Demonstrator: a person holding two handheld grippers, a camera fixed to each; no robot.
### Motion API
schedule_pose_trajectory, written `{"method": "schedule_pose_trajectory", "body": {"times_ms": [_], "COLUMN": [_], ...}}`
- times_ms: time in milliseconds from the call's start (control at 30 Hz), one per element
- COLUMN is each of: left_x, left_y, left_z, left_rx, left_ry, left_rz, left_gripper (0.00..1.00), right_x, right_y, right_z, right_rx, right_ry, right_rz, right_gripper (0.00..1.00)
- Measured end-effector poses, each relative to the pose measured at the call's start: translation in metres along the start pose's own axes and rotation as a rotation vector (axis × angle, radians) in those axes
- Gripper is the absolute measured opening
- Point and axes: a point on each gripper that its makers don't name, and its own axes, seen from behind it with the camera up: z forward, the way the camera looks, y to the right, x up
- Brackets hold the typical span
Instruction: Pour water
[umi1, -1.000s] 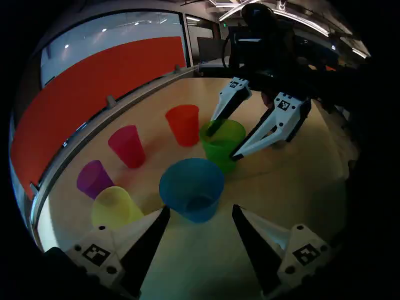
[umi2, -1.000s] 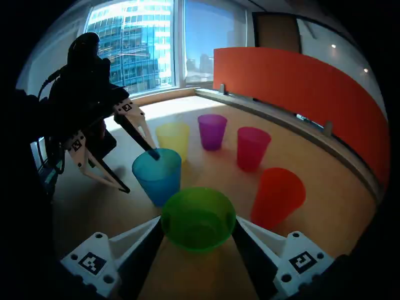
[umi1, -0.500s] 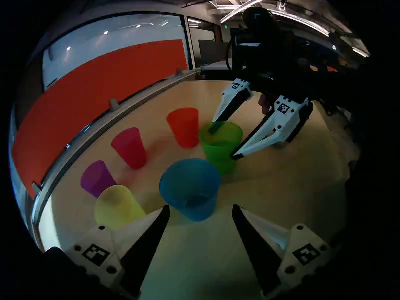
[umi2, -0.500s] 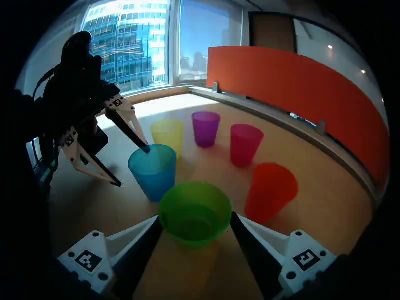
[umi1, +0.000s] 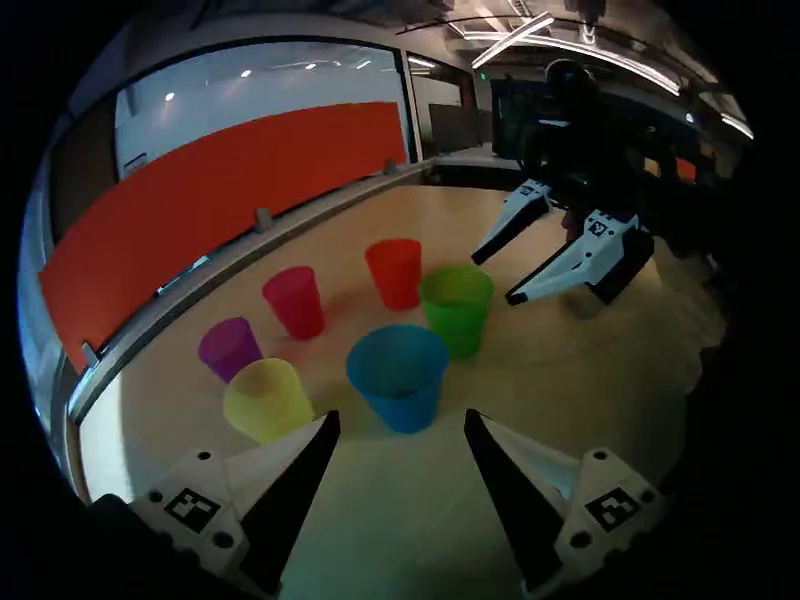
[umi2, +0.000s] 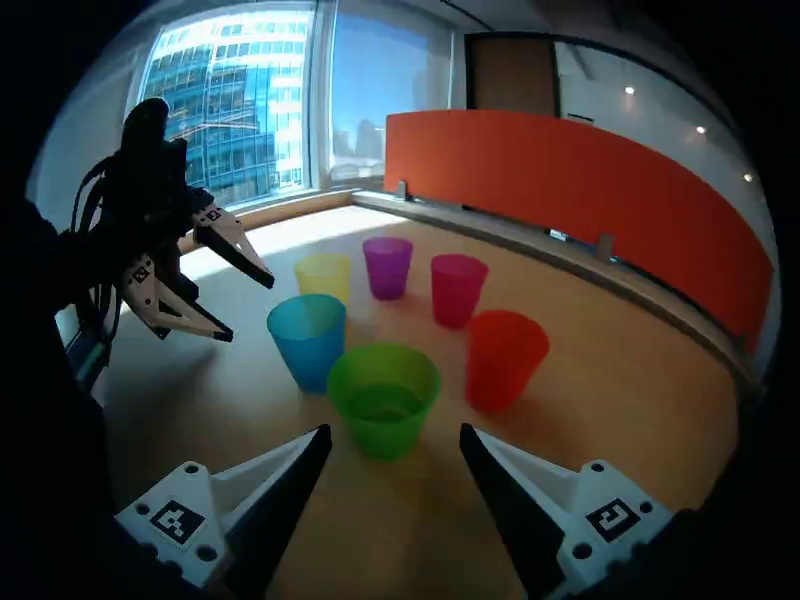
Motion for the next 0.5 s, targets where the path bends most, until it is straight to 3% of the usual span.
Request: {"method": "schedule_pose_trajectory", "body": {"times_ms": [200,500], "left_x": [0.007,0.023], "left_y": [-0.013,-0.035], "left_z": [-0.022,-0.056], "left_rx": [0.07,0.204], "left_ry": [0.052,0.173], "left_rz": [-0.075,-0.124], "left_gripper": [0.92,0.92], "right_x": [0.011,0.027], "right_y": [-0.002,-0.004], "right_z": [-0.022,-0.052], "right_rx": [-0.048,-0.132], "right_ry": [0.067,0.17], "right_rz": [0.046,0.081], "right_gripper": [1.0,1.0]}}
